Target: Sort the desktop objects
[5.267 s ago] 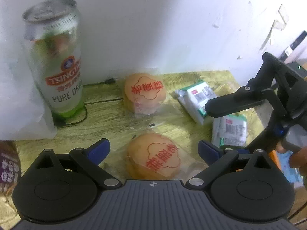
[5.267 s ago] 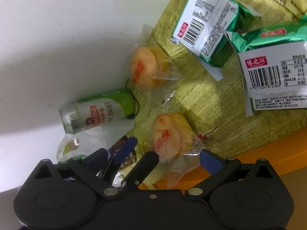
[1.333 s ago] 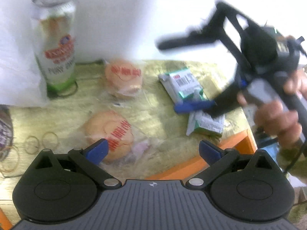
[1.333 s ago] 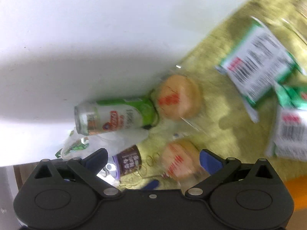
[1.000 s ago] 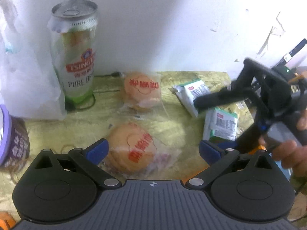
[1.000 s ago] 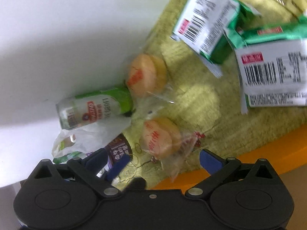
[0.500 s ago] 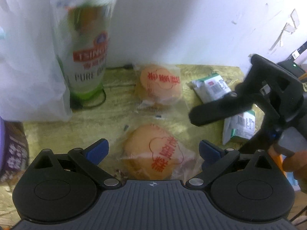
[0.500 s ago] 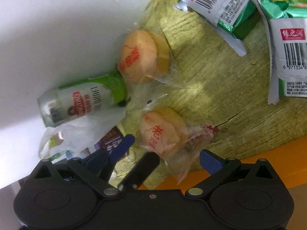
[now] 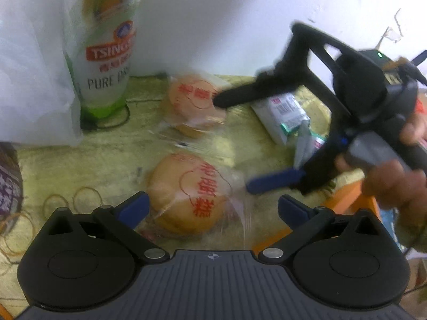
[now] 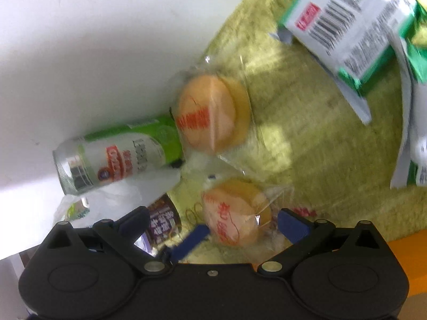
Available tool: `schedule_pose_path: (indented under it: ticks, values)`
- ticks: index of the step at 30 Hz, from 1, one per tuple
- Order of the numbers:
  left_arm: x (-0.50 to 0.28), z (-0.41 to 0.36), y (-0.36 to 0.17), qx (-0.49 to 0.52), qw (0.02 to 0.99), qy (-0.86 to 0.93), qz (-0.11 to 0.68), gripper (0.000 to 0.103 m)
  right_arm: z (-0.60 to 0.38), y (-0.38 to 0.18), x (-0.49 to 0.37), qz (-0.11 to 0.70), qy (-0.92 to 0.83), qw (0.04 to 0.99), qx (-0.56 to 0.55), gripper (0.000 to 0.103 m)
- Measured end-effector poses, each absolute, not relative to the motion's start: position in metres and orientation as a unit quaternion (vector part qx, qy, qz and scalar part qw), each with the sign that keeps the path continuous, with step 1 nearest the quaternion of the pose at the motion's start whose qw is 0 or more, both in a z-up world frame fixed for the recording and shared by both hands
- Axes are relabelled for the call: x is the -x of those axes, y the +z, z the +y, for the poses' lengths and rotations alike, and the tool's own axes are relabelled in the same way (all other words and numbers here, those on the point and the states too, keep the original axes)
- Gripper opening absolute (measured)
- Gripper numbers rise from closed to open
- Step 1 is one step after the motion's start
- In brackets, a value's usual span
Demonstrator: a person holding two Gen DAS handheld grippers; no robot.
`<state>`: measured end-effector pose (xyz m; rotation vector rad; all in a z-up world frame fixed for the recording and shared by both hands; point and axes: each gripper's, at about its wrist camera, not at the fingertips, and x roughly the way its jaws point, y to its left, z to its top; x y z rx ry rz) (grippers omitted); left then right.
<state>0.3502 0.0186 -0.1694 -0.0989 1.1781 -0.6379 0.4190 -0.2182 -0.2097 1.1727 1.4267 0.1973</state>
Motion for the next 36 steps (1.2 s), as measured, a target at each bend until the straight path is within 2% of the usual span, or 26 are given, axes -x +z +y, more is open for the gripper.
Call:
schedule_pose_path:
  ticks: [15,22,36]
  values:
    - [-0.345,0.028,-0.161,0.052,0.797,-0.271,0.538,0.103,-0.219,-0.192,-0.408,0.611,0.101,0.636,-0.460,0.103]
    - [-0.353,0.029,-0.167,0.039,0.816,-0.239,0.524,0.102,-0.222,-0.203,-0.390,0.626,0.082,0.628,-0.456,0.103]
    - [-0.355,0.025,-0.187,0.083,0.796,-0.222,0.557,0.091,-0.218,-0.223,-0.407,0.639,0.096,0.618,-0.448,0.101]
